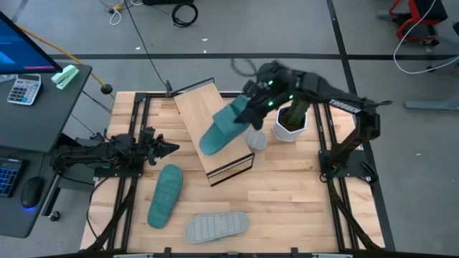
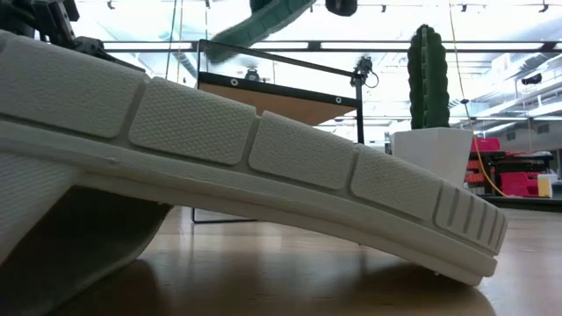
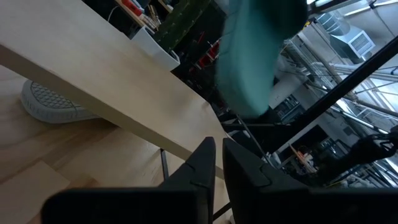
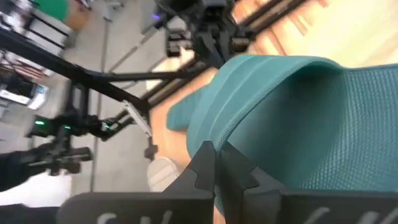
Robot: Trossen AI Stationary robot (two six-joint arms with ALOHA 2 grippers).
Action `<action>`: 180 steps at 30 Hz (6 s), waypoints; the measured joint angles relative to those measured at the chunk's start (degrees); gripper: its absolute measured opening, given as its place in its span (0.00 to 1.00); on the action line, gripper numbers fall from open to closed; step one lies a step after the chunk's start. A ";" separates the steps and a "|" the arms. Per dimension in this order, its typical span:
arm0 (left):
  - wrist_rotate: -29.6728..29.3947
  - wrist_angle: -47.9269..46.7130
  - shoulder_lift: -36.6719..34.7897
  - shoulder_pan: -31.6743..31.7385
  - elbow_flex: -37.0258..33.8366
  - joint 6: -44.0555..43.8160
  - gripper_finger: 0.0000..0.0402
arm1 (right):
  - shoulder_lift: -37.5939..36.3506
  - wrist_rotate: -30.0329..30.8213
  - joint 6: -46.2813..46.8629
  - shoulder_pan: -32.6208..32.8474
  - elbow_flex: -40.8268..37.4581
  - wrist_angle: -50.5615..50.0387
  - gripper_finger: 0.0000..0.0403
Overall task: Pick and place slides into the shelf
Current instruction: Put the right green slipper on the shelf, then put the top white slipper on the shelf
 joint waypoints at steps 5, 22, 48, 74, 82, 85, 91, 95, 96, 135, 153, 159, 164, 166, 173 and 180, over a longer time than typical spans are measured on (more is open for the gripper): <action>0.00 -0.02 0.00 0.00 0.00 0.00 0.10 | 2.47 4.96 1.48 2.67 -0.01 0.36 0.01; 0.02 0.06 0.00 0.00 0.00 1.84 0.11 | 1.74 5.45 11.74 8.21 -7.78 11.55 0.01; -0.04 0.60 0.00 0.00 0.00 2.91 0.16 | -7.72 7.47 15.94 4.54 -18.99 14.55 0.01; 0.04 0.55 0.00 -0.01 0.00 3.48 0.18 | -6.68 1.07 16.85 4.11 -18.99 13.78 0.01; 0.05 0.48 0.00 -0.02 0.00 3.48 0.18 | -6.92 0.54 17.54 3.69 -23.33 13.98 0.01; 0.05 0.47 0.00 -0.01 0.00 3.48 0.18 | -6.82 0.44 18.13 3.73 -26.48 14.66 0.01; 0.06 0.46 0.00 -0.02 0.00 3.48 0.18 | -6.74 0.91 17.89 3.73 -30.50 14.63 0.01; 0.04 0.44 0.00 -0.02 0.01 3.48 0.18 | -6.74 1.79 16.84 3.91 -31.61 14.78 0.01; 0.04 0.44 0.00 -0.02 0.00 3.48 0.18 | -6.74 1.79 16.49 3.91 -31.87 14.82 0.01; -0.81 0.41 0.00 0.00 0.00 4.37 0.20 | -6.74 -0.60 14.91 3.98 -34.53 13.74 0.10; -0.85 0.39 0.00 0.00 0.01 4.91 0.20 | -6.74 -2.10 15.38 4.70 -34.53 13.01 0.15; -0.85 0.39 0.00 0.00 0.00 4.98 0.20 | -6.74 -1.64 16.01 4.70 -34.53 12.31 0.21; -0.85 0.39 0.00 -0.01 0.00 4.98 0.20 | -6.74 -1.53 16.02 4.70 -34.53 12.11 0.26; -0.87 0.38 0.00 -0.02 0.00 4.98 0.20 | -6.74 -1.50 15.98 4.70 -34.53 11.53 0.28; -0.87 0.37 0.00 -0.02 0.00 4.97 0.21 | -6.74 -0.33 15.08 4.67 -34.53 11.39 0.35; -0.87 0.37 0.00 -0.02 0.00 4.96 0.21 | -6.74 -0.09 14.82 4.02 -34.53 11.21 0.42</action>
